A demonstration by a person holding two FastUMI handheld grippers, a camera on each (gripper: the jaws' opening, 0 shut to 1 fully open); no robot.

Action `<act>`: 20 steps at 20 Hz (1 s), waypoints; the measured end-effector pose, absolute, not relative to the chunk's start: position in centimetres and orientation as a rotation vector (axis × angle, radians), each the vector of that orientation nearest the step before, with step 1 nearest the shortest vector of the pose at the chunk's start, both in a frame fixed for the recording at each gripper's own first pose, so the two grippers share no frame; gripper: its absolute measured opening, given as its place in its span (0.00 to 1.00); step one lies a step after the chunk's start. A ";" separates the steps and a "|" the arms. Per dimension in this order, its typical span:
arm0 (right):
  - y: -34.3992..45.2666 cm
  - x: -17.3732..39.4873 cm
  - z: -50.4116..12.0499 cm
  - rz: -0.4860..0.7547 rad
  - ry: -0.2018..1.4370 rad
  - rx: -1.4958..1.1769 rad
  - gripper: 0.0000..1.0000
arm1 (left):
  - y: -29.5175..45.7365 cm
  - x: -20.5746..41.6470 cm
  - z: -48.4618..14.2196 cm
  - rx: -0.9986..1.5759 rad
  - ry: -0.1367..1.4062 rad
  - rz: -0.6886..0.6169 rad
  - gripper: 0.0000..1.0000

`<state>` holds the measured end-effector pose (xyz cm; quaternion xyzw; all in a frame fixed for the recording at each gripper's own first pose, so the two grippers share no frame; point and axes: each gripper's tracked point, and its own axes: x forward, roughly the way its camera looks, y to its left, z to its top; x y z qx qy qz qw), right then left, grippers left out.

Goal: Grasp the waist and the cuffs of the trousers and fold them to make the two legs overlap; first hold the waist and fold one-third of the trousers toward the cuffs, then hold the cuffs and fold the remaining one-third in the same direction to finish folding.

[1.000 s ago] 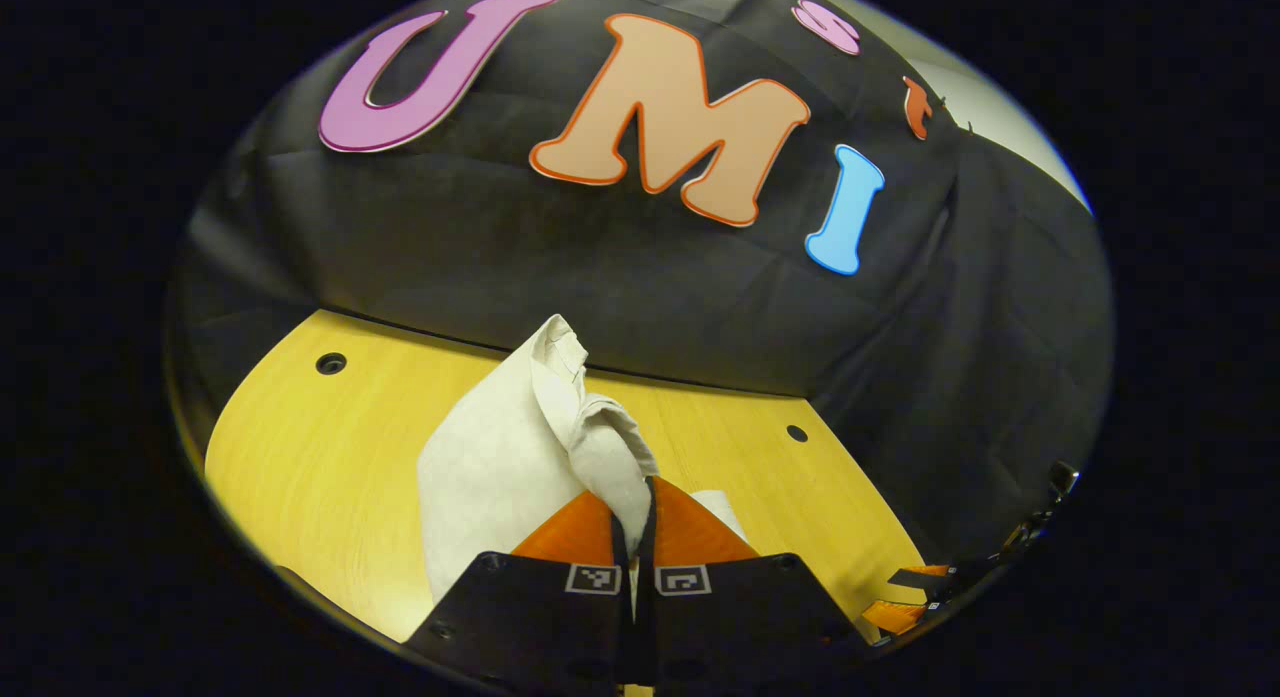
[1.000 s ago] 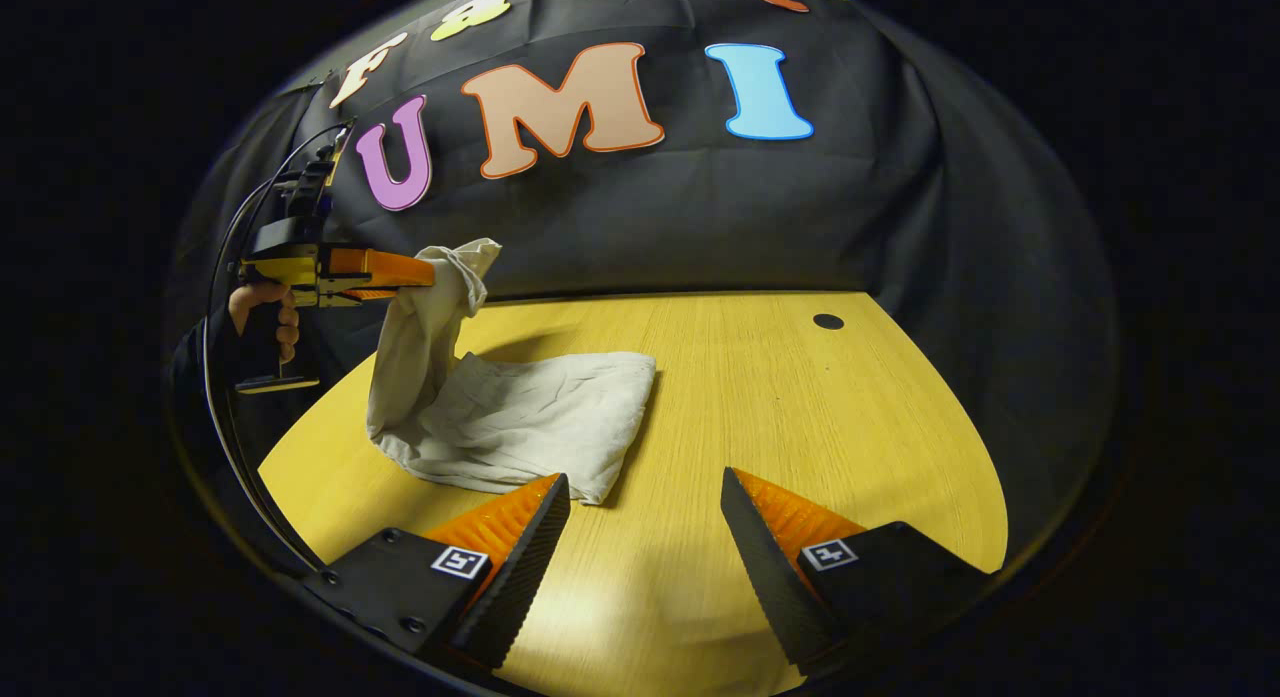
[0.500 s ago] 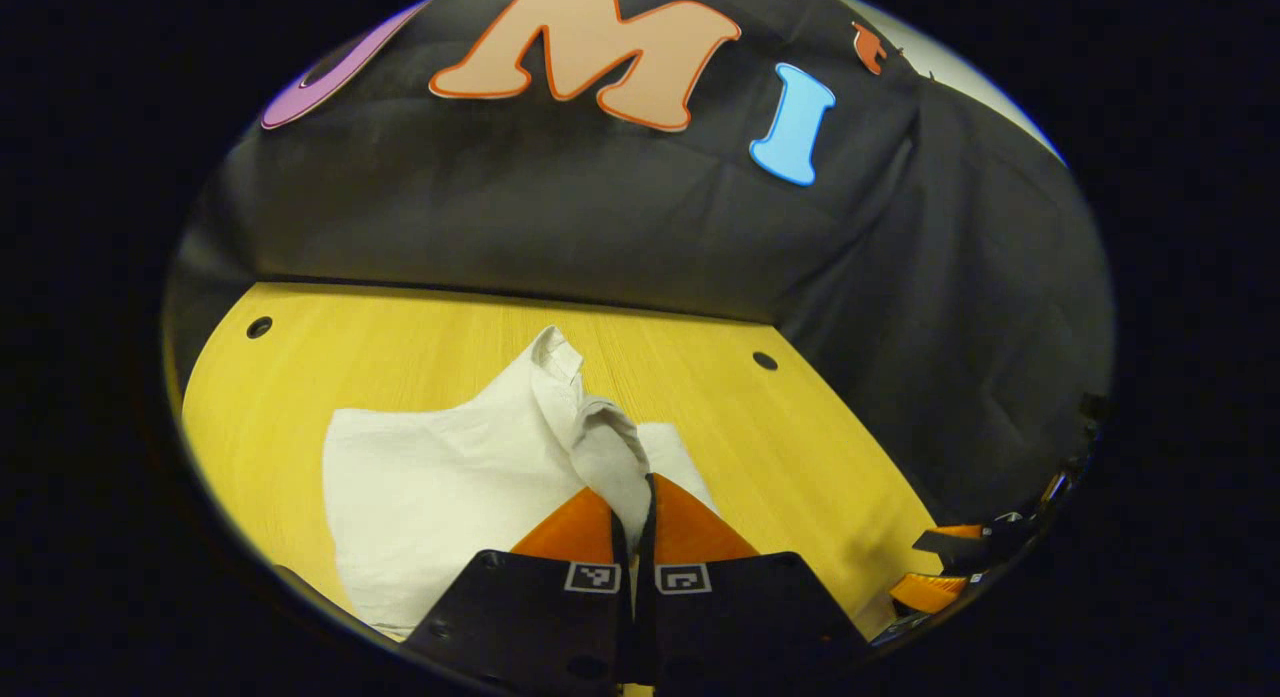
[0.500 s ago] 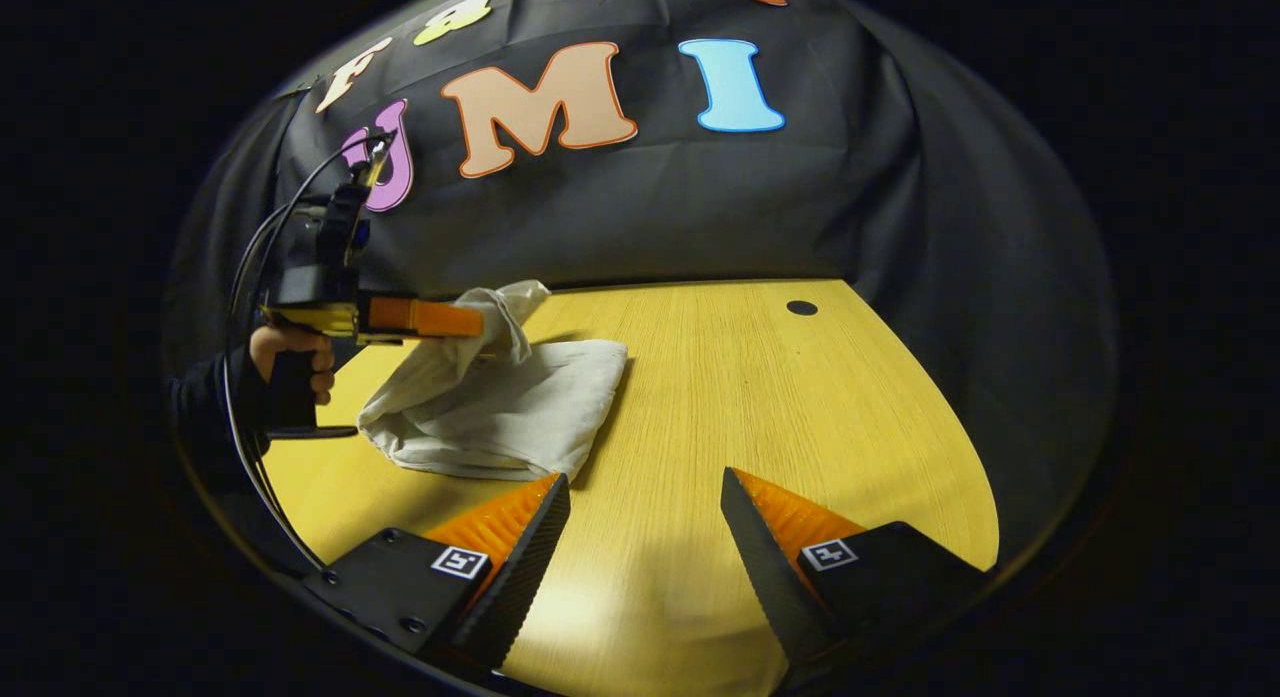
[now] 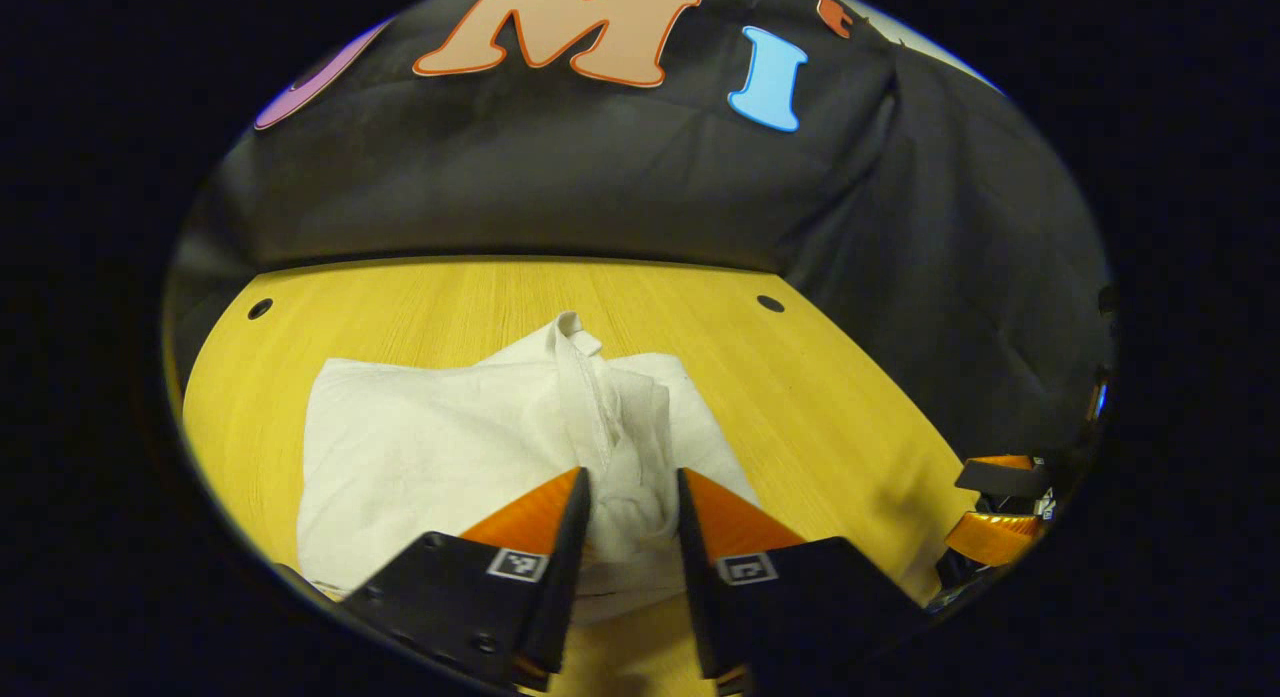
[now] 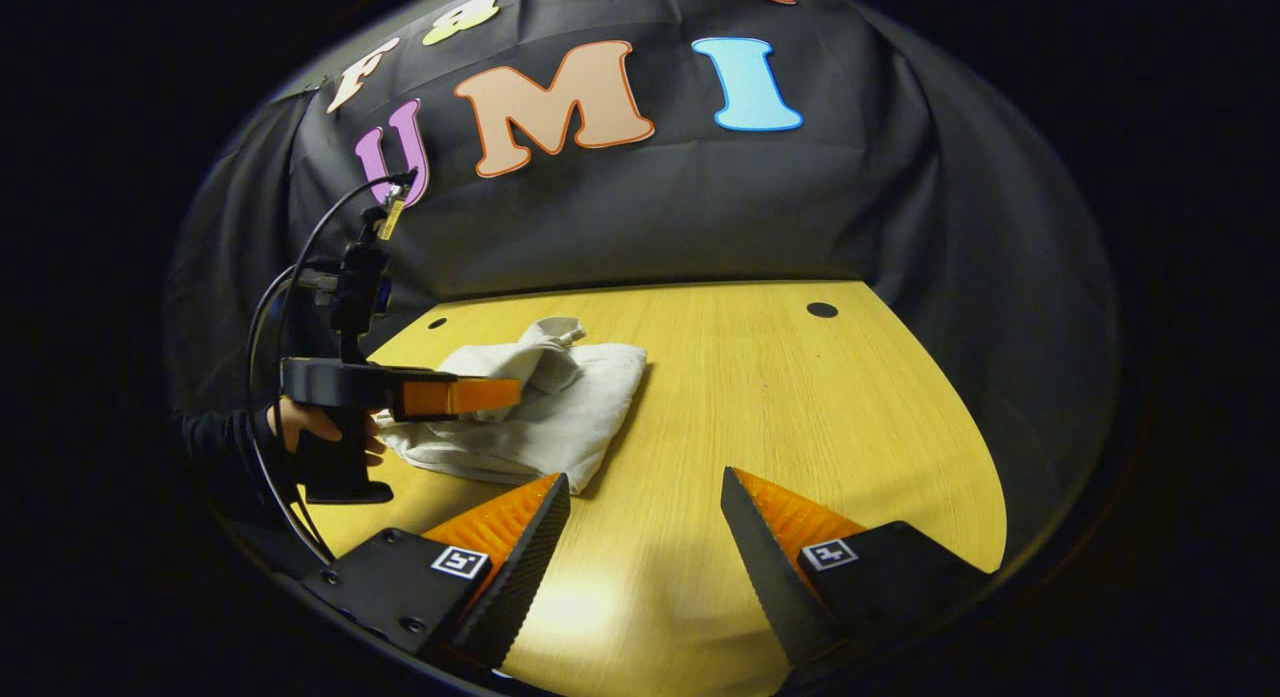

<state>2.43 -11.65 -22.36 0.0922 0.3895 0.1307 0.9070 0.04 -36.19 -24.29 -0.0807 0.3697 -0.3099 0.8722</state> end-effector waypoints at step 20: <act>3.0 10.4 0.6 0.243 0.205 0.133 0.97 | -8.1 3.4 -0.4 -0.072 0.137 -0.205 0.95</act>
